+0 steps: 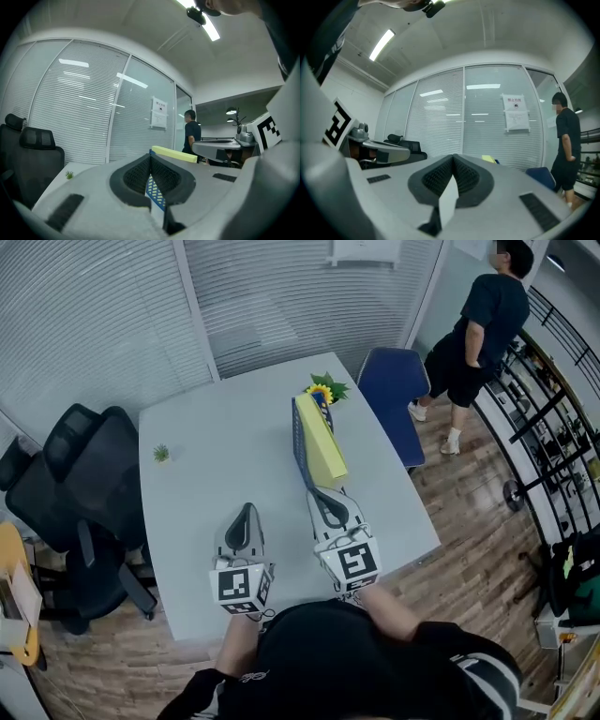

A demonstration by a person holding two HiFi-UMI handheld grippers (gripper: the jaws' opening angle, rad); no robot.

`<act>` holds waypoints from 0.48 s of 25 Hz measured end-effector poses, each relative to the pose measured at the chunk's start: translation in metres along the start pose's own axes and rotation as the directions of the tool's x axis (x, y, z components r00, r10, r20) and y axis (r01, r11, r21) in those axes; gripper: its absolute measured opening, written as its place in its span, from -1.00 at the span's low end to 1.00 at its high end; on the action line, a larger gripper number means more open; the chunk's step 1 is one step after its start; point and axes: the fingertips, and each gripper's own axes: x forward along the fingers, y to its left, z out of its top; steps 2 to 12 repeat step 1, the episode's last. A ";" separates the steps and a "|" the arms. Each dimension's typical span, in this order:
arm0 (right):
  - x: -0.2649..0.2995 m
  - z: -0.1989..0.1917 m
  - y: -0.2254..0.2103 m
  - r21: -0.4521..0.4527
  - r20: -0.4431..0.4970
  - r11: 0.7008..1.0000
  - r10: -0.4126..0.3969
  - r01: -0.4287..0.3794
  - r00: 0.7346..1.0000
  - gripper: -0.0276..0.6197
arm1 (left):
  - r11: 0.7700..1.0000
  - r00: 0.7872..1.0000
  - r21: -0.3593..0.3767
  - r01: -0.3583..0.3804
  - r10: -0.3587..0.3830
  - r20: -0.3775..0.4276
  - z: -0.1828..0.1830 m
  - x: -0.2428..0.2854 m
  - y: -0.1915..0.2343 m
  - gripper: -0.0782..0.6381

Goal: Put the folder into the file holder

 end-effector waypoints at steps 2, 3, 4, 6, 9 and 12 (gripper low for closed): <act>-0.001 -0.001 -0.001 0.002 -0.002 1.000 -0.001 0.001 1.000 -0.91 | 1.000 1.000 -0.001 0.006 -0.006 -0.002 -0.001 0.001 -0.003 -0.79; -0.001 -0.001 -0.001 0.002 -0.002 1.000 -0.001 0.001 1.000 -0.91 | 1.000 1.000 -0.001 0.006 -0.006 -0.002 -0.001 0.001 -0.003 -0.79; -0.001 -0.001 -0.001 0.002 -0.002 1.000 -0.001 0.001 1.000 -0.91 | 1.000 1.000 -0.001 0.006 -0.006 -0.002 -0.001 0.001 -0.003 -0.79; -0.001 -0.001 -0.001 0.002 -0.002 1.000 -0.001 0.001 1.000 -0.91 | 1.000 1.000 -0.001 0.006 -0.006 -0.002 -0.001 0.001 -0.003 -0.79; -0.001 -0.001 -0.001 0.002 -0.002 1.000 -0.001 0.001 1.000 -0.91 | 1.000 1.000 -0.001 0.006 -0.006 -0.002 -0.001 0.001 -0.003 -0.79; -0.001 -0.001 -0.001 0.002 -0.002 1.000 -0.001 0.001 1.000 -0.91 | 1.000 1.000 -0.001 0.006 -0.006 -0.002 -0.001 0.001 -0.003 -0.79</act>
